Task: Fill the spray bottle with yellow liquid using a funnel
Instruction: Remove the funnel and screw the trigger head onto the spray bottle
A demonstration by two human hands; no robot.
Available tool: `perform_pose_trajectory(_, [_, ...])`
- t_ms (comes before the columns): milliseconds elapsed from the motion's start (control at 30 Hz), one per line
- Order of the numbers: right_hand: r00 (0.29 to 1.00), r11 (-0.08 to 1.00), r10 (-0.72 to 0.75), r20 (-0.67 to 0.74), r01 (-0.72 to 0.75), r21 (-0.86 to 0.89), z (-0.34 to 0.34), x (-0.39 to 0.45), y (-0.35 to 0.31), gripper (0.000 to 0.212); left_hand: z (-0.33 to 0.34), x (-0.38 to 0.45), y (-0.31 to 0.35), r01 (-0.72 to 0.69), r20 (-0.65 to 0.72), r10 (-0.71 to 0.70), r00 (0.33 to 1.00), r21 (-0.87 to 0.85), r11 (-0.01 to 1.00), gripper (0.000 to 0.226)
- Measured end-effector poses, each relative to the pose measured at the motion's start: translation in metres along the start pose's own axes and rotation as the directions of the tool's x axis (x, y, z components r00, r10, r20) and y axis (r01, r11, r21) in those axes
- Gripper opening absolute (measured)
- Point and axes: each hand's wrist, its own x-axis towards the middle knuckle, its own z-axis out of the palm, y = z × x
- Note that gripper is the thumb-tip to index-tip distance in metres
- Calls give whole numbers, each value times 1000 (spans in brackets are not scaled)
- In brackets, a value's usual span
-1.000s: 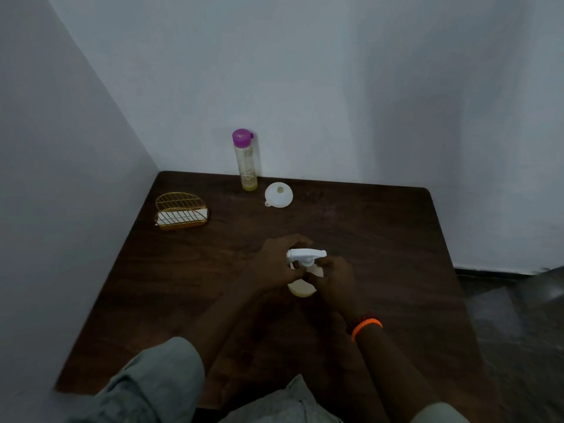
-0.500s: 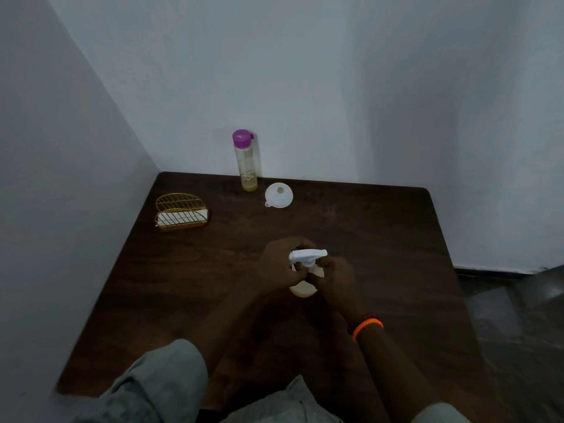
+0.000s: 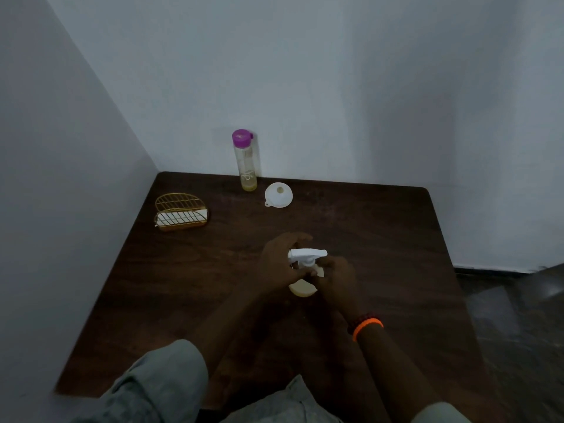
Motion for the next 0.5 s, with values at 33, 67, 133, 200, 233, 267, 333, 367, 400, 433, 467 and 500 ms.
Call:
perform_pose_trajectory(33, [1000, 1000, -10, -6, 10, -1, 0, 1, 0, 40, 0, 0, 0, 16, -7, -16, 1000, 3, 1000, 64])
perform_pose_trajectory(67, [1000, 1000, -14, -12, 14, 14, 0, 0, 0, 41, 0, 1, 1, 17, -10, -17, 1000, 6, 1000, 62])
perform_pose_trajectory(133, [1000, 999, -6, -31, 7, 42, -1, -2, 0, 42, 0, 1, 1, -3, 11, 3, 1000, 4, 1000, 59])
perform_pose_trajectory(200, [999, 999, -13, -39, 14, 31, 0, -1, 2, 44, 1, -1, 1, -5, 37, 5, 999, 2, 1000, 57])
perform_pose_trajectory(233, [999, 999, -29, -33, 30, 28, 0, 0, 3, 42, 0, -2, 2, -3, 35, 3, 999, -1, 1000, 56])
perform_pose_trajectory(267, [999, 998, -50, -21, 51, 22, 0, 1, 4, 38, 0, -2, 2, 4, 23, -4, 1000, -5, 1000, 56])
perform_pose_trajectory(333, [997, 997, -75, 7, 75, -16, -3, 1, 4, 31, 1, -2, 1, 34, -6, -34, 999, -4, 999, 60])
perform_pose_trajectory(367, [997, 997, -79, 11, 79, -10, -4, 3, 7, 30, 2, -1, 2, 52, -15, -52, 999, 2, 999, 63])
perform_pose_trajectory(400, [997, 997, -82, 11, 82, 3, -4, 3, 8, 30, 2, -1, 2, 66, -21, -66, 998, 11, 998, 65])
perform_pose_trajectory(433, [996, 996, -93, 4, 93, 0, -4, 3, 7, 31, 3, 0, 2, 73, -23, -73, 997, 23, 997, 66])
perform_pose_trajectory(467, [995, 995, -102, 0, 102, -2, -3, 2, 6, 32, 3, 0, 2, 71, -24, -70, 997, 32, 997, 65])
perform_pose_trajectory(500, [996, 996, -94, -1, 94, -2, -2, 1, 5, 35, 3, 1, 2, 58, -18, -58, 998, 35, 998, 63])
